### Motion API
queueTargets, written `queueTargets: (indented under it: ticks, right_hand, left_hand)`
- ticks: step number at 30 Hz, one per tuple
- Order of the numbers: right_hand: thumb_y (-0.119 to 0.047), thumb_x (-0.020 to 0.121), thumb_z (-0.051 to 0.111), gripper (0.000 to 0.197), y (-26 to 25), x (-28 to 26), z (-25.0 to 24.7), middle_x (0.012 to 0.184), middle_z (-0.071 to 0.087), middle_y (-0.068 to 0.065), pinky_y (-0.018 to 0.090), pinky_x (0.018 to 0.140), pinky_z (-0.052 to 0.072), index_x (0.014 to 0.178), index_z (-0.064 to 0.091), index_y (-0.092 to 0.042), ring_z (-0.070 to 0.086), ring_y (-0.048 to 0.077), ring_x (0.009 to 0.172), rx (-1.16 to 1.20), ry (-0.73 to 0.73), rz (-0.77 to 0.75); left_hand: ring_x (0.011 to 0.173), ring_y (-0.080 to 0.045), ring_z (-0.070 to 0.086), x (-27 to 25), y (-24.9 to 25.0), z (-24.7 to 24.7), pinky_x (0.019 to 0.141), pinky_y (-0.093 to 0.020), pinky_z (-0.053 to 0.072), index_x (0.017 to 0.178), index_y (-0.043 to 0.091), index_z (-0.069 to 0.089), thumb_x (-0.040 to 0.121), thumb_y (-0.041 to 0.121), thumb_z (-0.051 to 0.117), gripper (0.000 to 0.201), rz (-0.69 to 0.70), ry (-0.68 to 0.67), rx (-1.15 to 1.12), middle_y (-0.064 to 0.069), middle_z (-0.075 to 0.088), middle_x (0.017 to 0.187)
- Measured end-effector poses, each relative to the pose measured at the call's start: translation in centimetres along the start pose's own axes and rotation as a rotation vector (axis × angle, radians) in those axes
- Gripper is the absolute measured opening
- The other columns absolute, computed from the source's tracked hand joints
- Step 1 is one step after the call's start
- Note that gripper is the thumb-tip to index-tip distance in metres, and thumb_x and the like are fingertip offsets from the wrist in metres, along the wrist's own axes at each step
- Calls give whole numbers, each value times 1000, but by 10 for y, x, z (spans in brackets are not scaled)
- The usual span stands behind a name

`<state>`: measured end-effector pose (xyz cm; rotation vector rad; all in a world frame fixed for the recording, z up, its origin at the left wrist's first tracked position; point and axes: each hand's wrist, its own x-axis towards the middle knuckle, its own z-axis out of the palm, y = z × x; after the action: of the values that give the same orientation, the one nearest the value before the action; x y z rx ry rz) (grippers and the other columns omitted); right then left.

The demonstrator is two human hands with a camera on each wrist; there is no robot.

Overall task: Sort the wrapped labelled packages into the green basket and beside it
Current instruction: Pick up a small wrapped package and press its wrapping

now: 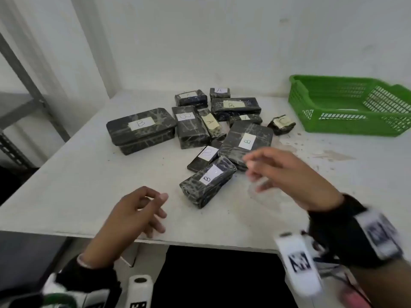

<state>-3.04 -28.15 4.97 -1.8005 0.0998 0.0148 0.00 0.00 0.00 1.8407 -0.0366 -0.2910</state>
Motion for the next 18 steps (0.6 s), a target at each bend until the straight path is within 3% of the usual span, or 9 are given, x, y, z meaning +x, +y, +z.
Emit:
queueTargets:
  ticks: [3,5,9,11,13,16,18]
  right_hand:
    - [-24,96,61,16,1,38,12,87,59,1,27,70,57,109,62,-14,59,13,77,-277,35,33]
    - [-31,95,62,26,7,55,20,84,53,-5,33,77,56,114,60,-14,57,12,77,-449,41,42]
    - [-26,90,70,24,25,66,22,80,60,-2,25,69,49,104,71,-7,59,15,77,-530,120,-40]
    - [-23,86,74,19,31,65,22,85,67,4,23,71,44,93,74,-5,62,17,82,-535,142,-85]
    - [-19,84,77,11,35,60,23,77,66,1,22,72,43,83,72,-9,60,15,74,-481,158,-99]
    - [-12,81,79,18,34,52,19,66,60,-6,31,72,52,69,66,-18,59,14,68,-351,193,-122]
    - [-10,82,78,16,28,49,15,65,61,-4,27,67,54,70,67,-15,59,14,64,-281,212,-140]
  left_hand:
    - [60,-32,71,3,3,13,47,-28,53,97,0,61,89,29,65,30,-83,-48,-78,-18,70,76]
    - [65,-34,73,4,4,23,51,-29,57,98,0,61,88,30,67,32,-106,-96,-126,-21,71,78]
    - [66,-34,73,14,5,37,55,-30,60,98,-7,58,88,25,70,35,-106,-83,-198,-22,70,73]
    - [63,-32,73,20,4,43,52,-28,59,95,-9,56,89,20,70,34,-87,-48,-227,-24,70,69]
    - [60,-31,73,23,4,46,50,-26,57,93,-6,54,89,14,70,26,-60,-27,-262,-22,67,61]
    - [60,-31,73,24,5,47,52,-25,58,92,-4,54,89,6,69,18,9,-10,-283,-15,66,57]
    - [60,-30,73,25,6,48,52,-24,58,94,-6,55,90,6,68,18,70,42,-285,-16,67,61]
